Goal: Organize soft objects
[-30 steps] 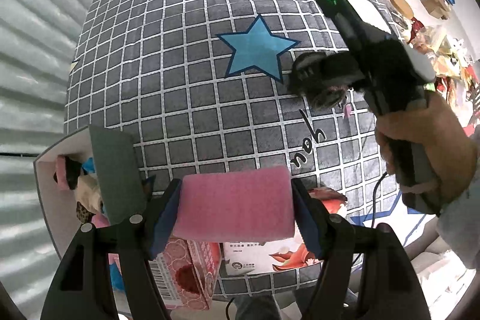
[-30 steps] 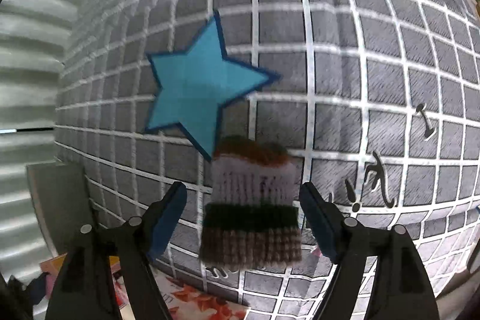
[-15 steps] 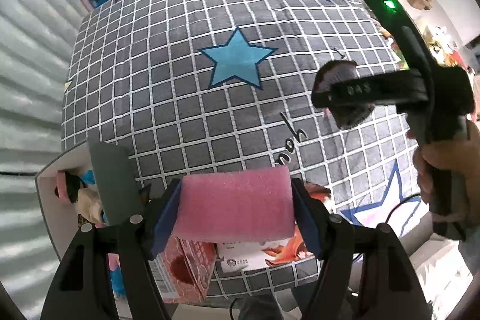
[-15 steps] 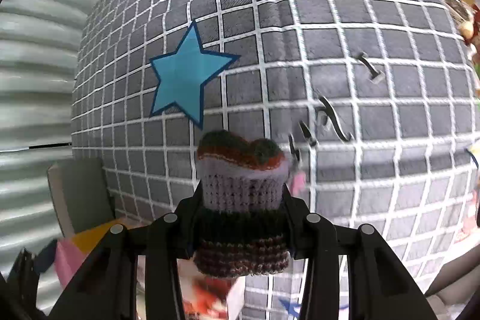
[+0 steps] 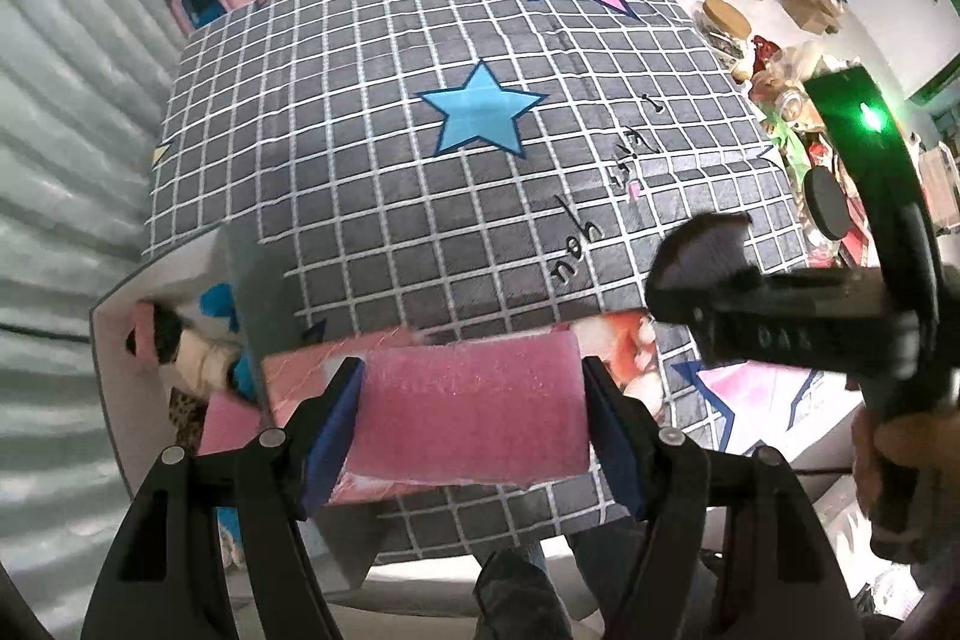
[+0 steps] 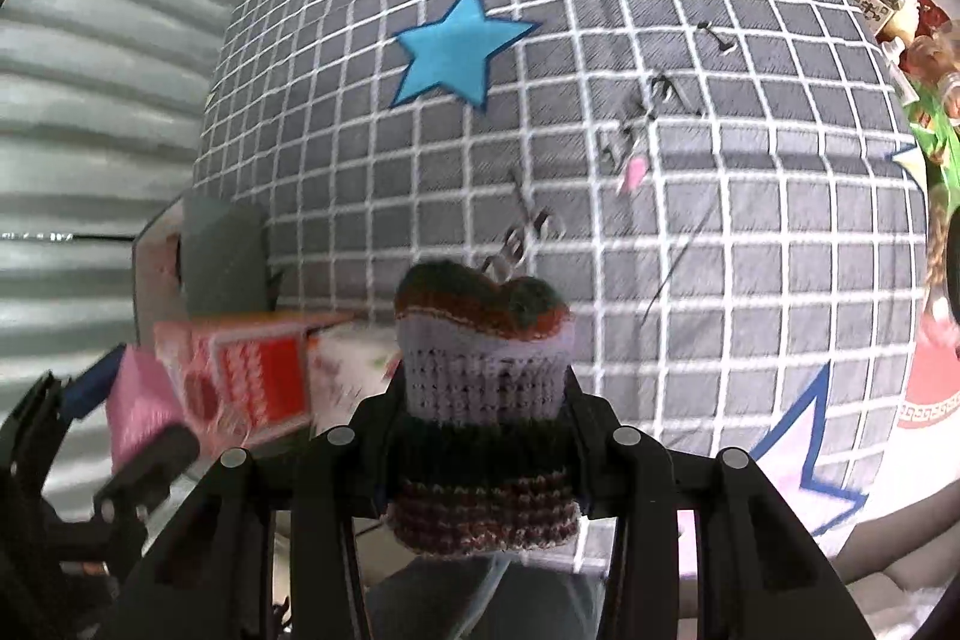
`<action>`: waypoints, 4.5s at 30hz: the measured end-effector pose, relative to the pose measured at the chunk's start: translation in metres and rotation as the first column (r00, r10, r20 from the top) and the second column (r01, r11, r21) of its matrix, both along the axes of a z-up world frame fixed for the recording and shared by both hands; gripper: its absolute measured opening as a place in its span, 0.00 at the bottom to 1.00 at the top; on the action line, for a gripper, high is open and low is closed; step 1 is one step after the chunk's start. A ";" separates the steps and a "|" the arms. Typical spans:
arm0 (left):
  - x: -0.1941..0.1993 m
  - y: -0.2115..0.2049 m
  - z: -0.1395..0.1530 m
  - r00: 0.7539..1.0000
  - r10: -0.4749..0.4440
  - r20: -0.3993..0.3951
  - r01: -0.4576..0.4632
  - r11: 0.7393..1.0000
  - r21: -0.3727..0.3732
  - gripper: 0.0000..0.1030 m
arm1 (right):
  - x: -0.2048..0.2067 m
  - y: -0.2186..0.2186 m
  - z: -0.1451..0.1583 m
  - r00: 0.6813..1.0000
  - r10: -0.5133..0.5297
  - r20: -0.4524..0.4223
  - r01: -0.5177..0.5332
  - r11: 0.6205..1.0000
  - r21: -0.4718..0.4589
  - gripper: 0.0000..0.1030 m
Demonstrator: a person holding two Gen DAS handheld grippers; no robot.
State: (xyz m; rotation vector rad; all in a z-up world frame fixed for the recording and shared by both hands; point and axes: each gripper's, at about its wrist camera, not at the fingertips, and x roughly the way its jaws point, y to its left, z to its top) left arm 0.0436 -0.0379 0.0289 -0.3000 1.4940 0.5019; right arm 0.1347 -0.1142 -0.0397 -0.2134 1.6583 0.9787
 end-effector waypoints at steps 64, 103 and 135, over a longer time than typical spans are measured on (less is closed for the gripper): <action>-0.231 0.143 -0.002 0.839 0.543 0.024 -0.543 0.837 0.070 0.72 | -0.240 0.226 0.089 0.852 0.502 0.148 -0.517 0.852 0.085 0.43; -0.248 0.139 -0.004 0.807 0.589 0.046 -0.590 0.806 0.042 0.84 | -0.236 0.218 0.104 0.835 0.487 0.257 -0.512 0.858 0.040 1.00; -0.267 0.127 0.004 0.829 0.559 0.027 -0.559 0.828 0.043 0.84 | -0.265 0.203 0.112 0.784 0.523 0.334 -0.550 0.835 -0.015 1.00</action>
